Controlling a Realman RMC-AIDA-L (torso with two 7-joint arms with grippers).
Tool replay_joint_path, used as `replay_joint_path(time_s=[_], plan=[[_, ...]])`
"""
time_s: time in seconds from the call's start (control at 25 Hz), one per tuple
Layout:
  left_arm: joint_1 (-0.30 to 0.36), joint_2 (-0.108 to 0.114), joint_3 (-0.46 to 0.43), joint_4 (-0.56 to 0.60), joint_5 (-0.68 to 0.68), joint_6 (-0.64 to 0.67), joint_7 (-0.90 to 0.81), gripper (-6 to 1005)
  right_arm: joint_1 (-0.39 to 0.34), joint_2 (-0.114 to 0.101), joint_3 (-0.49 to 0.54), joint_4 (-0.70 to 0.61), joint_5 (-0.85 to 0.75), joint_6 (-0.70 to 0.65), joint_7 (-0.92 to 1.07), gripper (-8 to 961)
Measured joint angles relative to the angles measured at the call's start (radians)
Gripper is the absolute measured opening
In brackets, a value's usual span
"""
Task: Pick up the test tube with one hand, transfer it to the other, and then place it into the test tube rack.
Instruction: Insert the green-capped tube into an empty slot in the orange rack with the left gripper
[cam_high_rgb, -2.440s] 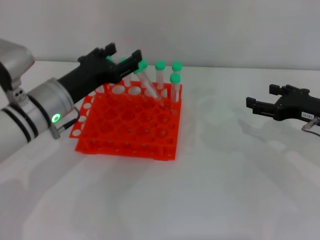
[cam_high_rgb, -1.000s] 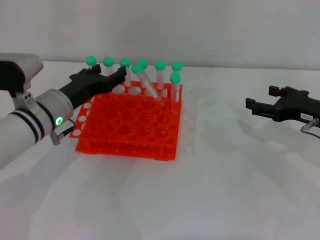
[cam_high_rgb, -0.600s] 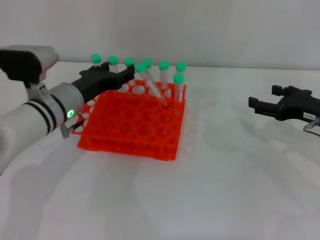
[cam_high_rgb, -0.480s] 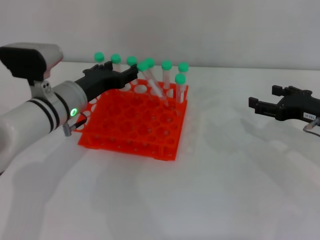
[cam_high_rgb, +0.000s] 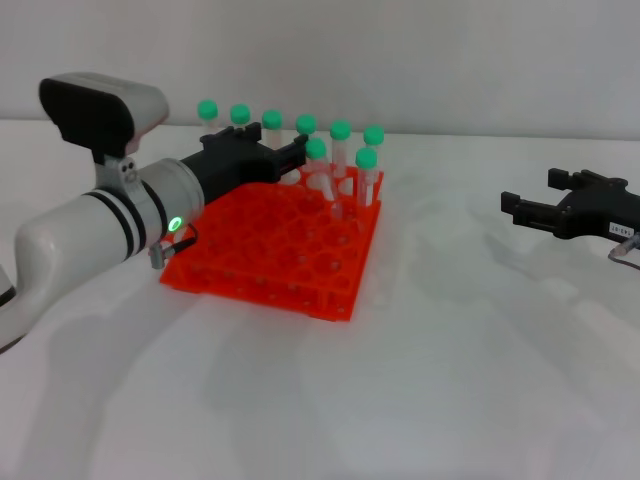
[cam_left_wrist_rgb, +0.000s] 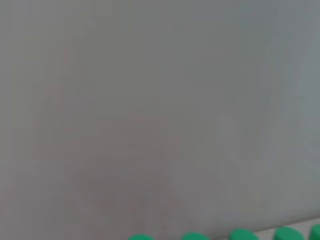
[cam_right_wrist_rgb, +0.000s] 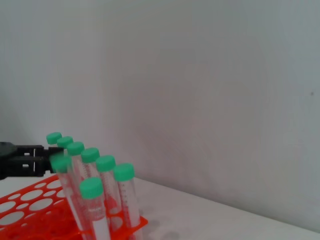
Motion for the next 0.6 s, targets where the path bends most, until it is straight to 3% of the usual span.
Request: replay_joint_path(time_s=[0.32, 0.48, 0.6], plan=[[-0.004, -0.002, 0.014, 0.003, -0.003, 0.001, 0.002, 745, 0.008, 0.0, 0.0, 0.012, 0.0, -0.006, -0.009, 854], [0.035, -0.003, 0.013, 0.047, -0.012, 0.018, 0.035, 745, 0.006, 0.0, 0.0, 0.012, 0.001, -0.007, -0.009, 854], [0.115, -0.005, 0.013, 0.128, -0.064, 0.043, 0.09, 745, 0.004, 0.0, 0.002, 0.012, 0.002, -0.007, -0.009, 854]])
